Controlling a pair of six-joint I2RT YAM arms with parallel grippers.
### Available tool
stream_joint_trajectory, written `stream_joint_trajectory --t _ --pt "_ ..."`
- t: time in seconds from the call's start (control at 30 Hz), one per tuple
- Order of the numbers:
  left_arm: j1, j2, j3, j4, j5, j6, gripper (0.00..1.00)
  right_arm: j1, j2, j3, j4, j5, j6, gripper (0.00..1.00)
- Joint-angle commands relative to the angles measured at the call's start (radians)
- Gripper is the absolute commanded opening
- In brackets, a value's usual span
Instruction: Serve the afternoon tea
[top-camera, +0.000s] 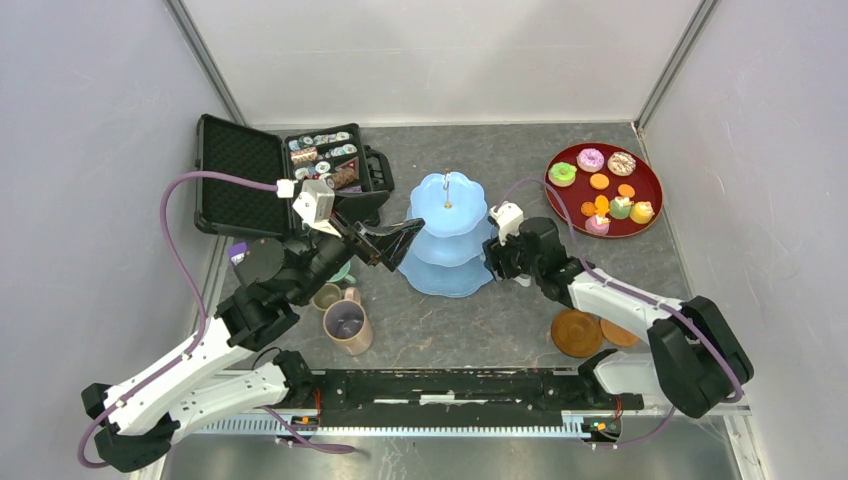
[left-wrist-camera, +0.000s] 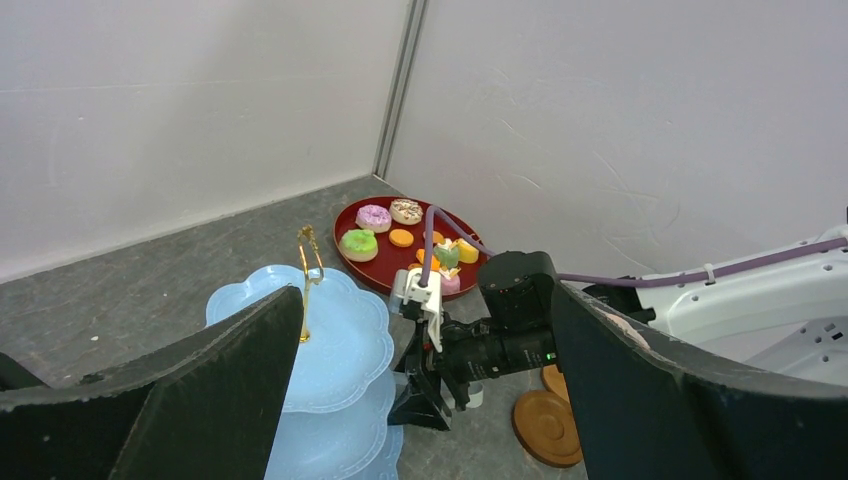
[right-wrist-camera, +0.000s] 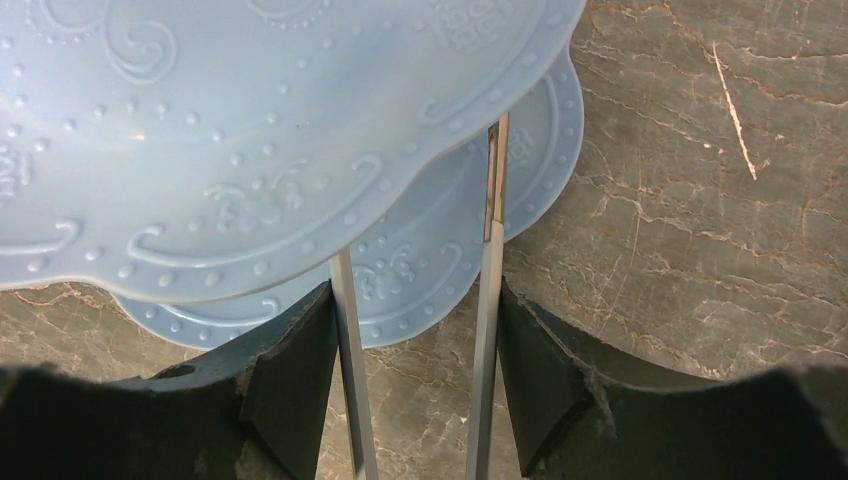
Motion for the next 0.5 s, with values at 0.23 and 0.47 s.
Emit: stream_joint_trajectory --t 0.23,0.47 --pt "-0.005 -0.009 0.001 0.029 -0.009 0.048 1.00 0.008 -0.124 -0.021 0.009 0.048 0.029 0.62" --pt "-0.009 -0.021 0.001 0.029 -0.011 0.048 1.00 0.008 -0.265 -0.060 -0.122 0.155 0.039 0.62"
